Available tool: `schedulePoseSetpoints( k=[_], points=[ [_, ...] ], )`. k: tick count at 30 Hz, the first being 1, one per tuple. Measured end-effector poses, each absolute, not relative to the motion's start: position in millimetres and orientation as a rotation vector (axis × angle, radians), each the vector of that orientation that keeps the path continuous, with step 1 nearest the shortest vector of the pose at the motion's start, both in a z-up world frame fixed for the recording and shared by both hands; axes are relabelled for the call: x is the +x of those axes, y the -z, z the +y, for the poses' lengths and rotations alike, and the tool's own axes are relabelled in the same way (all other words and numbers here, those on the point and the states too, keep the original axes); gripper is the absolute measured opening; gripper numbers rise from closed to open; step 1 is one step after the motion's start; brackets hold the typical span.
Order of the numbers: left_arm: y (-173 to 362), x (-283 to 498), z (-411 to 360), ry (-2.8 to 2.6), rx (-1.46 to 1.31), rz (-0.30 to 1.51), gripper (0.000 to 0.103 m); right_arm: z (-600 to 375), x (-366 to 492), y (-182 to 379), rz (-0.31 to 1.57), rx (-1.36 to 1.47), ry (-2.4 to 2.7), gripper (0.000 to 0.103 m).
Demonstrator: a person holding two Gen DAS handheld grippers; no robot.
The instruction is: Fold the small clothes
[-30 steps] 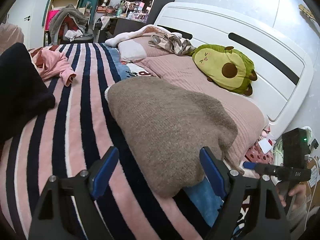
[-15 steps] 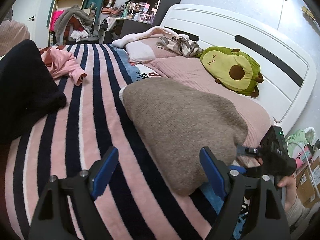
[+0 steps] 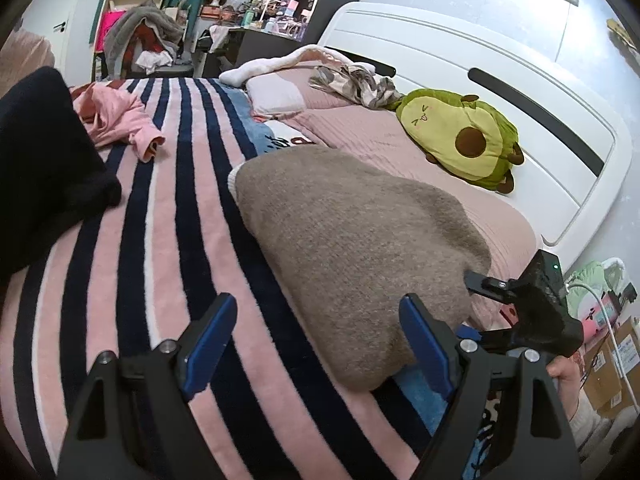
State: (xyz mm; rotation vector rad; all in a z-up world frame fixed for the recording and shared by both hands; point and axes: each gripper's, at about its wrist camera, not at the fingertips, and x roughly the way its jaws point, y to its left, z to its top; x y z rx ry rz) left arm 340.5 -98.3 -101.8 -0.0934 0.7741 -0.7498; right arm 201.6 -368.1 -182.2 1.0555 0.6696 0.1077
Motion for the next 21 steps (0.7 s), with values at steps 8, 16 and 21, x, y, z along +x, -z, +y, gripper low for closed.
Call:
schedulePoseSetpoints(
  k=[8,16,21],
  points=[
    [107,343,-98,0.739,-0.096,0.784,0.08,-366,215,181,0.616,1.034,-0.061,0.102],
    [109,341,-97,0.743,-0.102,0.79,0.08,-358,215,168,0.592,0.912,-0.127,0.032],
    [103,337,-99,0.758,-0.094,0.782,0.08,-360,193,169,0.605,0.889,-0.168,0.026]
  ],
)
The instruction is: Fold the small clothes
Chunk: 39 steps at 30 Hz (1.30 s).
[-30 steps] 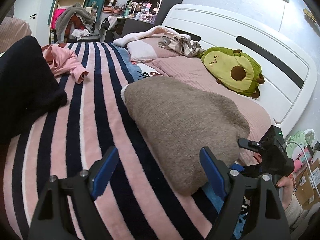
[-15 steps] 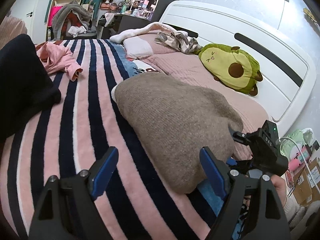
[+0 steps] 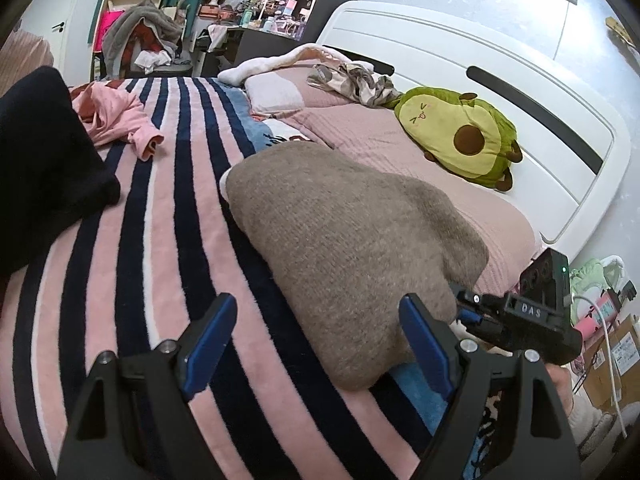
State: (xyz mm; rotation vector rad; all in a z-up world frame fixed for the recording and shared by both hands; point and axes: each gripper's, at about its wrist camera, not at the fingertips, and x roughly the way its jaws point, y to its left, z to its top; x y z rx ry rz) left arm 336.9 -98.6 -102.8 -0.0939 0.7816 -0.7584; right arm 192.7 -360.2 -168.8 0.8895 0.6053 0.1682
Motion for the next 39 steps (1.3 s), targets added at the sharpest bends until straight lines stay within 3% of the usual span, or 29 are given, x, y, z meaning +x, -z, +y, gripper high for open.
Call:
schedulePoseSetpoints(
  k=[3,13,16,20,26,34,39],
  points=[
    [103,339,-104,0.777,-0.091,0.788,0.08,-361,188,170,0.631,0.885,-0.161,0.026],
    [107,397,-132,0.893,-0.079,0.836,0.081,-359,196,129,0.843,0.537,-0.123,0.073],
    [112,409,-135,0.922,-0.125,0.914,0.081,-369,190,110,0.881,0.43,-0.052,0.078],
    [115,423,-135,0.915,-0.188,1.04,0.081,-394,196,84,0.882,0.514,-0.064,0.087],
    [114,430,-135,0.882,-0.205,1.195,0.081,-413,266,57,0.977,0.514,-0.153,0.089],
    [117,457,-134,0.876,-0.305,1.295,0.081,-413,333,101,1.201,0.545,-0.221,0.089],
    [129,471,-142,0.887,-0.343,1.365,0.081,-407,357,113,1.284,0.507,-0.244,0.099]
  ],
)
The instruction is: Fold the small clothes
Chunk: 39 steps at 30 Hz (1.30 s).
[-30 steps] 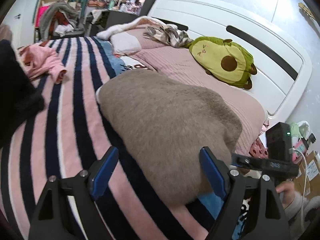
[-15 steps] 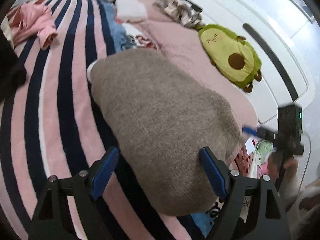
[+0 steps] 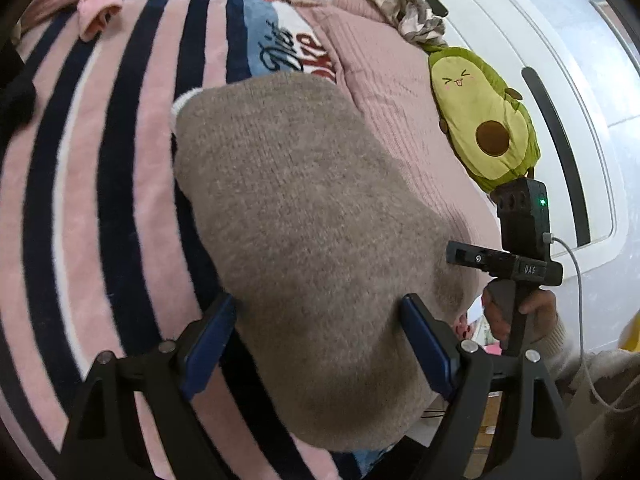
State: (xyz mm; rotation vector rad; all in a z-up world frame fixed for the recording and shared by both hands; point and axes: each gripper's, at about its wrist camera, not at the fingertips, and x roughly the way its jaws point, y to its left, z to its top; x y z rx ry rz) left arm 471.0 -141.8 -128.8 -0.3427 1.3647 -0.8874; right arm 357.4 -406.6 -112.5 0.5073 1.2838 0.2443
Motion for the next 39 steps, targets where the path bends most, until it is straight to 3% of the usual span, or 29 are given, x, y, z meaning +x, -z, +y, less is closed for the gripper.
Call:
schedulePoseSetpoints(
  k=[5,9,15,18,20,24,29,39],
  points=[
    [148,486,-146,0.907,-0.425,1.417,0.081,-394,373,123,1.371,0.437,-0.205,0.102],
    [173,495,-149,0.939,-0.527,1.486,0.094,-394,375,124,1.395,0.456,-0.192,0.102],
    [204,494,-162,0.948,-0.688,1.549,0.096,-390,355,118,1.357,0.411,-0.096,0.102],
    [199,494,-163,0.935,-0.683,1.542,0.083,-391,352,117,1.349,0.426,-0.065,0.102],
    [194,494,-159,0.928,-0.676,1.544,0.069,-393,353,117,1.35,0.441,-0.056,0.102],
    [185,491,-155,0.913,-0.66,1.533,0.058,-393,354,117,1.359,0.458,-0.05,0.102],
    [163,486,-152,0.913,-0.602,1.509,0.051,-388,354,118,1.376,0.508,-0.034,0.102],
    [131,482,-93,0.83,-0.498,1.513,0.05,-340,355,132,1.441,0.638,-0.179,0.102]
  ],
)
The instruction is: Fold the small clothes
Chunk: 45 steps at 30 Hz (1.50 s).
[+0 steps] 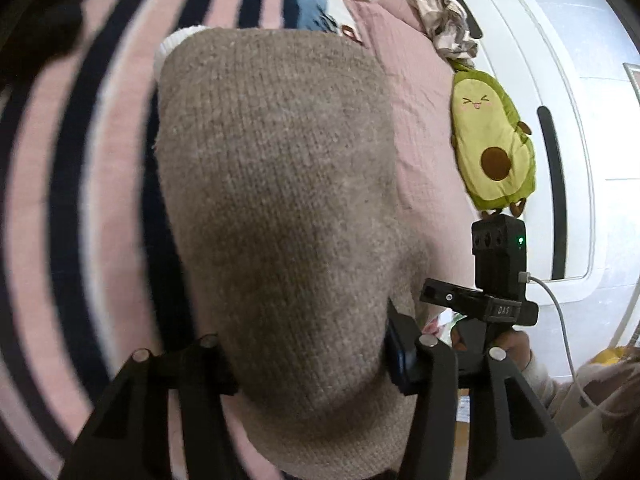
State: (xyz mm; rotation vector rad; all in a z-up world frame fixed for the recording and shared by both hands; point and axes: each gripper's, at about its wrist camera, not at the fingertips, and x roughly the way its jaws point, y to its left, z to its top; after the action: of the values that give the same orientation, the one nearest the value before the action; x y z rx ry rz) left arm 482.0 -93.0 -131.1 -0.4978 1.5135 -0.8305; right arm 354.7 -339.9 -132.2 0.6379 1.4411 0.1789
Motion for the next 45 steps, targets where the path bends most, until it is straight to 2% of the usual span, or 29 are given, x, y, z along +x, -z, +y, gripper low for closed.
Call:
schedulePoseSetpoints(
  k=[3,11,12,13,15,19,21,22,23,24,26,27,33,36,37,38,40,41,43,44,45],
  points=[
    [138,481,-79,0.79,-0.493,1.549,0.054,-321,361,137,1.448,0.613,-0.233,0.102],
    [156,487,-98,0.763,-0.48,1.537,0.074,-333,380,144,1.451,0.47,-0.218,0.101],
    [157,486,-98,0.761,-0.472,1.536,0.075,-335,378,142,1.448,0.452,-0.22,0.1],
    [156,485,-100,0.758,-0.466,1.534,0.075,-337,376,138,1.436,0.454,-0.231,0.094],
    [157,485,-98,0.758,-0.472,1.538,0.075,-335,375,129,1.408,0.5,-0.3,0.089],
    [158,487,-100,0.759,-0.474,1.55,0.075,-316,386,122,1.382,0.586,-0.496,0.088],
    [157,489,-101,0.759,-0.465,1.553,0.075,-300,398,126,1.384,0.618,-0.584,0.078],
    [156,489,-102,0.757,-0.458,1.555,0.075,-294,401,129,1.391,0.619,-0.604,0.069],
    [155,489,-102,0.75,-0.447,1.557,0.075,-286,406,136,1.417,0.61,-0.611,0.055],
    [155,490,-102,0.743,-0.437,1.558,0.075,-281,408,141,1.434,0.612,-0.614,0.049],
    [152,490,-99,0.737,-0.436,1.559,0.075,-277,409,140,1.411,0.641,-0.625,0.022],
    [149,490,-97,0.746,-0.449,1.554,0.075,-277,405,130,1.375,0.606,-0.612,0.015],
    [128,485,-99,0.807,-0.421,1.501,0.075,-309,373,100,1.34,0.502,-0.465,0.012],
    [132,486,-102,0.812,-0.435,1.504,0.077,-319,369,113,1.357,0.495,-0.402,0.017],
    [134,488,-104,0.807,-0.442,1.509,0.077,-318,371,118,1.362,0.478,-0.389,0.031],
    [137,489,-104,0.801,-0.447,1.513,0.077,-316,373,124,1.374,0.44,-0.37,0.04],
    [141,491,-105,0.795,-0.442,1.51,0.077,-313,378,130,1.393,0.39,-0.349,0.076],
    [143,491,-106,0.79,-0.434,1.51,0.077,-312,381,129,1.392,0.387,-0.349,0.084],
    [148,490,-104,0.8,-0.458,1.511,0.077,-313,386,129,1.384,0.363,-0.361,0.091],
    [151,490,-103,0.804,-0.478,1.516,0.077,-314,389,131,1.389,0.335,-0.365,0.1],
    [153,490,-103,0.805,-0.49,1.519,0.078,-314,392,135,1.405,0.311,-0.363,0.103]
  ],
)
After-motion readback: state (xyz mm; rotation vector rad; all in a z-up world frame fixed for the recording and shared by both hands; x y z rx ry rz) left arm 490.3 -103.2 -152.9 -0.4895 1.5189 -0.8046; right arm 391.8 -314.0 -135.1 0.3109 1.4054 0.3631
